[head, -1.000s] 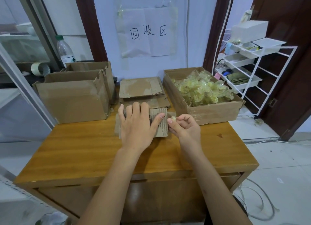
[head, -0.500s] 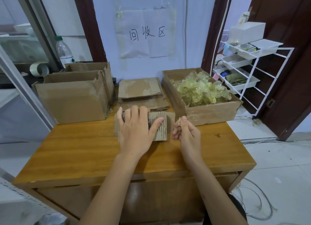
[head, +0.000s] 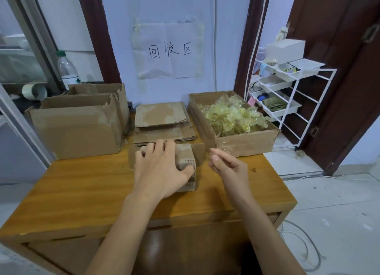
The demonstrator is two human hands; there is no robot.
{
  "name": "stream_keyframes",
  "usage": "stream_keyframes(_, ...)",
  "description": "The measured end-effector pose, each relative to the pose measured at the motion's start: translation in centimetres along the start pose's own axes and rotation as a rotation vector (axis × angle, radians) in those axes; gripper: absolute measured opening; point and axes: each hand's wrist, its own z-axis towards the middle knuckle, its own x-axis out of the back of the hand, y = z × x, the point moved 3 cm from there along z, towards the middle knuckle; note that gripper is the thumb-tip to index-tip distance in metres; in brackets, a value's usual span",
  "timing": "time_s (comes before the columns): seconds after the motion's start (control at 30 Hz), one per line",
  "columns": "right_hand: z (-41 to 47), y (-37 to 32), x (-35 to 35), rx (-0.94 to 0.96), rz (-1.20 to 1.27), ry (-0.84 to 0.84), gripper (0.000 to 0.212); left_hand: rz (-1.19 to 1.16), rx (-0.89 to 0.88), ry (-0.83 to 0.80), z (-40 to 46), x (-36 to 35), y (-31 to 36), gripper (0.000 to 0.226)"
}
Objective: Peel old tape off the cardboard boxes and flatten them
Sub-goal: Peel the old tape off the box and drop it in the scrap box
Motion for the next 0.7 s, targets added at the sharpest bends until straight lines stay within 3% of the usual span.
stream_keyframes(0.1, -0.1, -0.5, 0.6, -0.027, 0.039, -0.016, 0.034, -0.041, -0.036, -0.099, 0.3, -0.1, 1.0, 0.057)
stream_keyframes(0.17, 0.1, -0.8, 1.0, -0.010, 0.005, -0.024, 0.040, -0.133, -0.033, -0.055, 0.9, -0.2, 1.8, 0.037)
stream_keyframes(0.23, 0.4, -1.1, 1.5, 0.009, -0.020, -0.016, 0.029, -0.246, -0.047, 0.032, 1.7, -0.3, 2.7, 0.016)
stream_keyframes(0.33, 1.0, -1.7, 2.6, 0.039, -0.043, -0.010, 0.018, -0.394, -0.113, 0.056, 3.1, -0.6, 4.6, 0.006)
stream_keyframes(0.6, 3.2, -4.6, 5.4, 0.039, -0.009, 0.017, 0.010, -0.637, -0.301, 0.003, 6.6, -1.2, 9.2, 0.013)
stream_keyframes(0.7, 4.5, -5.8, 6.4, 0.121, -0.173, 0.039, 0.005, -0.668, -0.331, -0.025, 8.0, -1.1, 10.2, 0.014)
